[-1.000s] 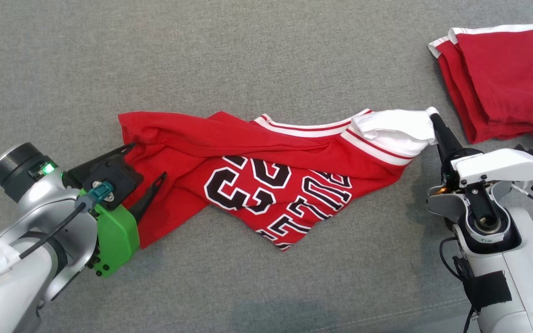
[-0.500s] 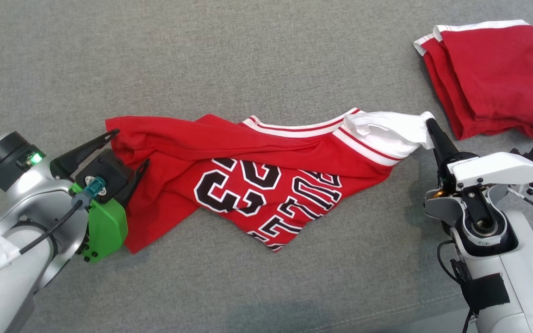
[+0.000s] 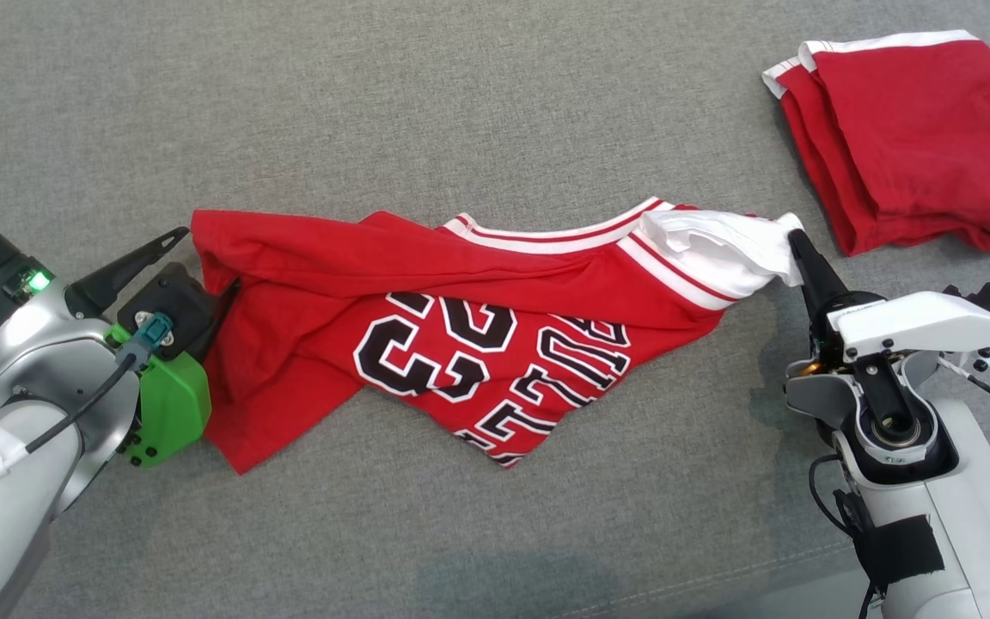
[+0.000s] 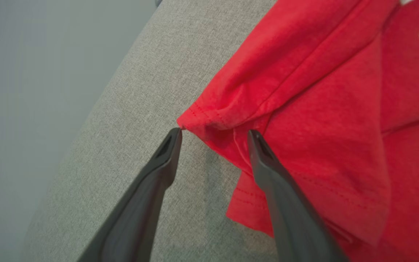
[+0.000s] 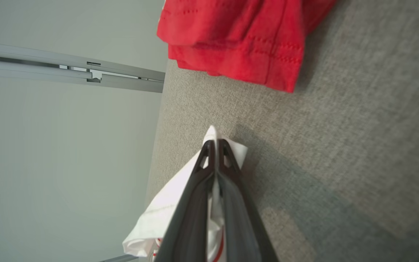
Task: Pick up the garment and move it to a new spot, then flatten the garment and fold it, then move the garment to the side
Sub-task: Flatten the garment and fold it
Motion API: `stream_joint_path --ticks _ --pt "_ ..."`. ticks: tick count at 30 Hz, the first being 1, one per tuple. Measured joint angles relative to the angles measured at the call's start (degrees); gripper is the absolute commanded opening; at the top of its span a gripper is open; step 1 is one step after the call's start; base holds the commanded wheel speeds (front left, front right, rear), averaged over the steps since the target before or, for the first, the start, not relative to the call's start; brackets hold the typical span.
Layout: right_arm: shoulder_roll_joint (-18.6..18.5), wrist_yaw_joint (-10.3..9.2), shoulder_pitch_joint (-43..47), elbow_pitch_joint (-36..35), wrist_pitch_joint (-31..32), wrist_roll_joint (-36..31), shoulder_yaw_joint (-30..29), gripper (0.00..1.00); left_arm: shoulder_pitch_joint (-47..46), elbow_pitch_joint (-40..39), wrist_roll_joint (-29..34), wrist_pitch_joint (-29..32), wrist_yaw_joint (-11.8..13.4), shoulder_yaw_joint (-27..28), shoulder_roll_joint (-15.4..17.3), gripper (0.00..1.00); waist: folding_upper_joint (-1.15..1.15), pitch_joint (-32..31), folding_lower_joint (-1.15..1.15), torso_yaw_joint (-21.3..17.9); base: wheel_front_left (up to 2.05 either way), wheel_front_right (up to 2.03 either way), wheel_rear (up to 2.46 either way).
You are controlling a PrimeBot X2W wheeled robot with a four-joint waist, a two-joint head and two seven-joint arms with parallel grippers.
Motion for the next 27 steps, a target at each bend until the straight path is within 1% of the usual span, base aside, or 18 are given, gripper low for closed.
stream_joint_path --ticks 2,7,12,16,22,27 --pt "0.0 0.01 0.0 0.0 0.0 0.0 0.0 0.0 -0.1 1.0 0.4 -0.5 0.0 0.0 -0.4 0.96 0.0 0.1 0.0 -0.1 0.0 0.0 0.0" --pt "0.0 0.01 0.0 0.0 0.0 0.0 0.1 0.0 -1.4 2.6 0.7 -2.1 1.2 0.3 -1.6 1.0 0.0 0.1 0.0 -0.2 0.0 0.0 0.0" --pt "0.0 0.0 0.0 0.0 -0.3 0.0 0.1 0.0 -3.0 3.5 1.2 -3.7 2.0 1.4 -2.5 1.0 0.0 0.1 0.0 -0.3 0.0 0.0 0.0" --pt "0.0 0.0 0.0 0.1 -0.5 0.1 0.1 0.0 -3.2 4.3 1.2 -4.5 2.0 1.1 -3.5 1.0 0.0 0.0 0.0 -0.2 0.0 0.0 0.0" --pt "0.1 0.01 0.0 0.2 -0.5 0.5 0.1 0.0 -3.3 5.0 1.5 -5.4 1.4 -1.7 -3.8 1.0 0.0 -0.1 0.0 -0.1 0.0 0.0 0.0" --pt "0.1 0.0 0.0 0.3 -0.5 0.8 0.3 0.0 -4.1 5.3 3.4 -5.7 0.9 -2.9 -3.4 1.0 0.0 -0.2 0.0 0.0 0.0 0.0 0.0"
